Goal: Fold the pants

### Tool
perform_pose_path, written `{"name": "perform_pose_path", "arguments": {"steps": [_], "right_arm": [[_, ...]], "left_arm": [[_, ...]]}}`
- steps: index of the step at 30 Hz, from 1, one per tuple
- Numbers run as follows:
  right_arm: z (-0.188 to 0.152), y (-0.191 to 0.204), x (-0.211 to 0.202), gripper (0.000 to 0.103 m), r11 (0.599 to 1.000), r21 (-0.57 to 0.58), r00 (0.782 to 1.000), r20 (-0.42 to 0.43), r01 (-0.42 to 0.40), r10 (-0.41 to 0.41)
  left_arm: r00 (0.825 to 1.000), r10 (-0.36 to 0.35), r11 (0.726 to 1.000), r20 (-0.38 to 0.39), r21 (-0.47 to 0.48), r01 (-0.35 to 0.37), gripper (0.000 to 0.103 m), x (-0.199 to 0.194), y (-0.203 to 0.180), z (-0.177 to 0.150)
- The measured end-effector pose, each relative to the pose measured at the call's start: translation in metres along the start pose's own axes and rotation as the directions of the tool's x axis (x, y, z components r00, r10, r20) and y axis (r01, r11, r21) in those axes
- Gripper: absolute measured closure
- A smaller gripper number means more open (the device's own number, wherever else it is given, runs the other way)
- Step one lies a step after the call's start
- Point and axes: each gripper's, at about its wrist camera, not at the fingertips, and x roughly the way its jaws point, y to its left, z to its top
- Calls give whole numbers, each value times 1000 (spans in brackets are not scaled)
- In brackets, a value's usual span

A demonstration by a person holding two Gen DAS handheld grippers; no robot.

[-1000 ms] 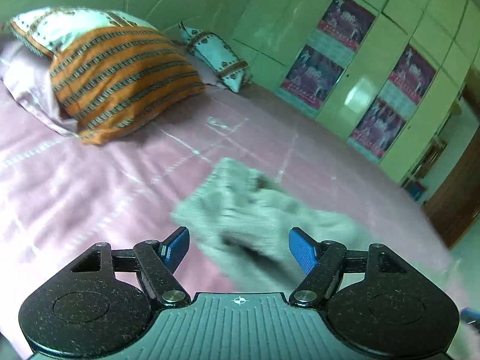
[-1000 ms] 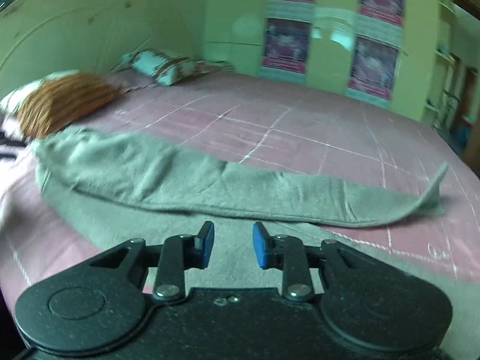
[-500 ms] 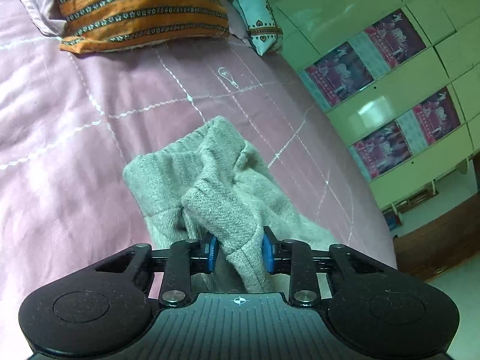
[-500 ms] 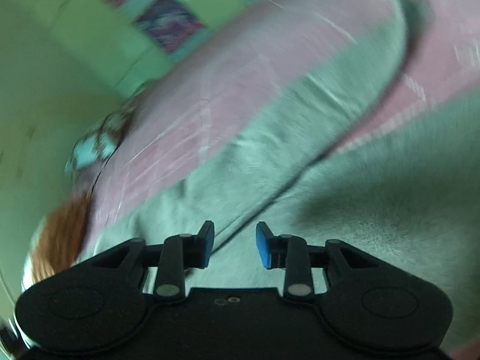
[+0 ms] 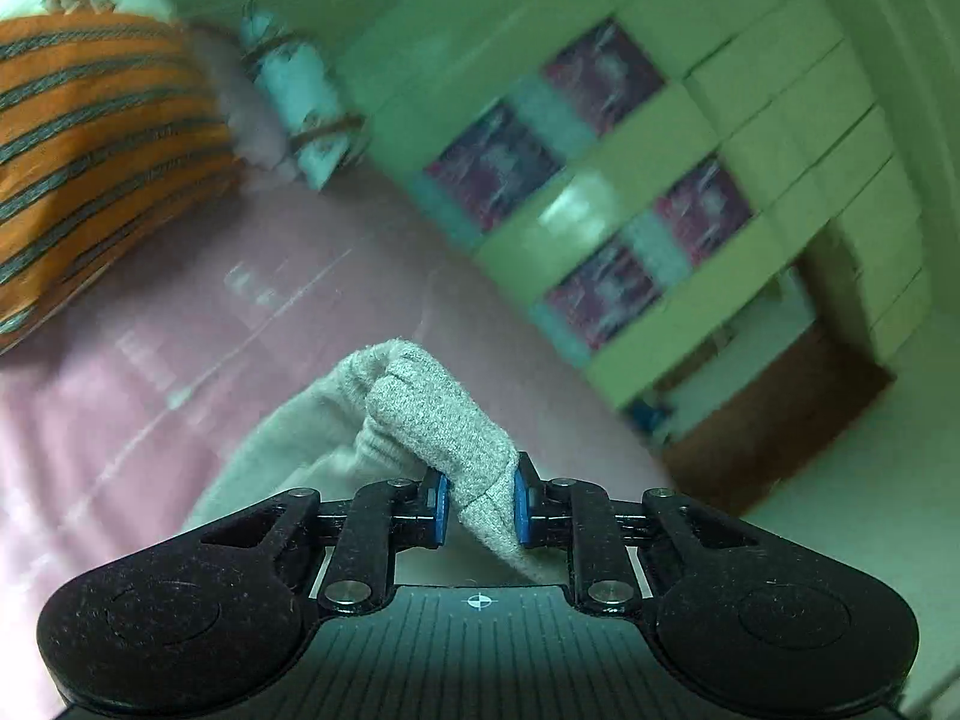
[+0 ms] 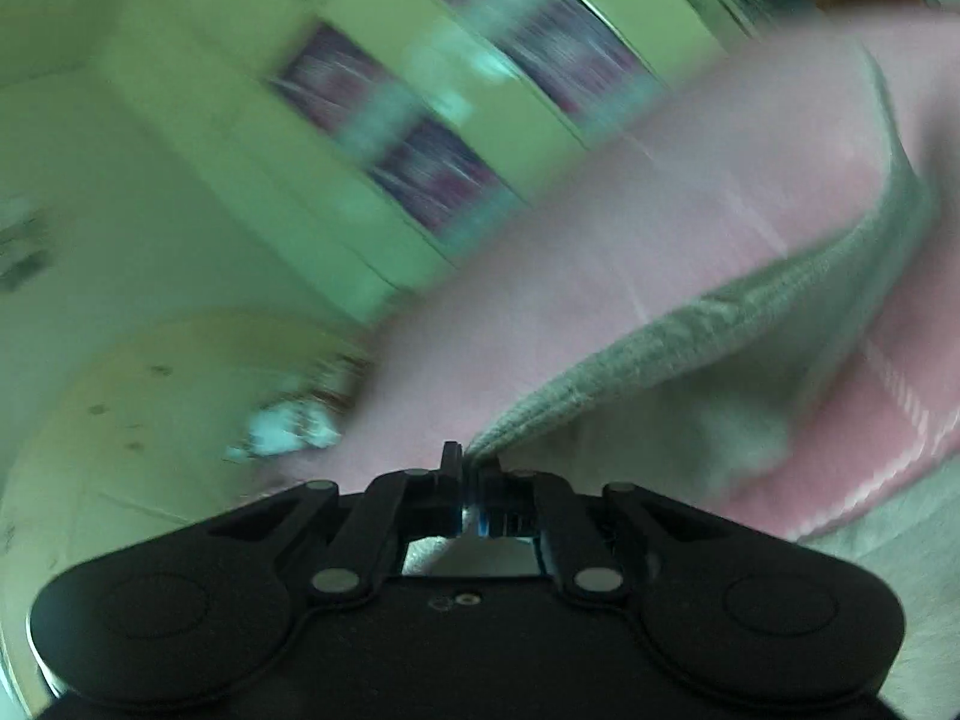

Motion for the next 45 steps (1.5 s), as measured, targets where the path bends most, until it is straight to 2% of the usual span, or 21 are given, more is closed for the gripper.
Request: {"name": "perform_pose_path", "arguments": {"steps": [1,2,3,4,5,8,12,13,15,18,20,22,24,29,32,34,35,37,39,41,45], "right_arm": [[-19,-1,-6,103,1000,-27,999,-48,9,-10],[-43,-7,-1,103,997,-61,991,-124,38,-46],[-67,-15,11,103,991,-96,970,-215,90,-109],[-93,-31,28,103,981,-108,925,-330,161,-188],[-110,-43,36,103,980,-72,904,-380,183,-197],[-121,-48,29,103,981,6,931,-319,192,-180],[-128,-45,29,103,976,-33,918,-336,215,-213],[-124,-42,27,103,976,-35,920,-329,214,-213],[-101,-24,12,103,989,-26,960,-240,144,-146],[-86,-3,-8,103,991,-70,976,-176,115,-125],[-102,-15,-1,103,984,-101,956,-239,149,-170],[-126,-41,19,103,968,-88,898,-363,233,-249],[-130,-44,16,103,972,-55,915,-330,228,-233],[-128,-40,15,103,972,-58,916,-327,226,-232],[-94,-26,-12,103,989,8,970,-197,148,-144],[-85,-17,-28,103,994,-1,986,-126,110,-110],[-88,-17,-32,103,994,-10,987,-118,107,-107],[-107,-30,-12,103,989,-23,960,-239,147,-148],[-132,-45,11,103,973,-61,900,-370,223,-230],[-135,-49,10,103,977,-18,918,-340,213,-207],[-138,-53,11,103,978,-27,918,-341,208,-204]], "left_arm": [[997,50,999,-57,-10,-51,82,2,15,-9],[979,142,990,-146,13,-141,82,10,31,-20],[951,224,975,-214,32,-222,82,17,45,-31],[936,251,967,-247,22,-253,83,20,56,-41],[945,235,971,-230,8,-239,83,17,59,-44],[954,225,973,-199,-16,-232,83,12,55,-45],[948,242,970,-206,17,-243,82,12,48,-42],[959,215,976,-182,23,-215,82,8,42,-39],[982,134,991,-131,31,-131,82,-2,32,-34],[968,190,980,-165,91,-177,82,4,29,-38],[937,263,963,-230,114,-243,82,18,42,-50],[950,227,974,-215,33,-226,82,17,52,-54],[951,229,973,-208,39,-226,82,17,49,-53],[949,238,970,-206,109,-220,82,21,21,-38],[992,93,984,-83,159,-79,82,-1,-13,-18],[998,56,985,-30,165,-51,82,-8,-20,-11],[991,112,981,-67,163,-100,82,0,-13,-12],[920,309,945,-241,190,-268,83,30,16,-26],[925,299,947,-235,195,-256,83,31,22,-34],[932,283,955,-226,155,-252,83,28,24,-32],[928,290,952,-234,174,-253,82,27,28,-35]]}}
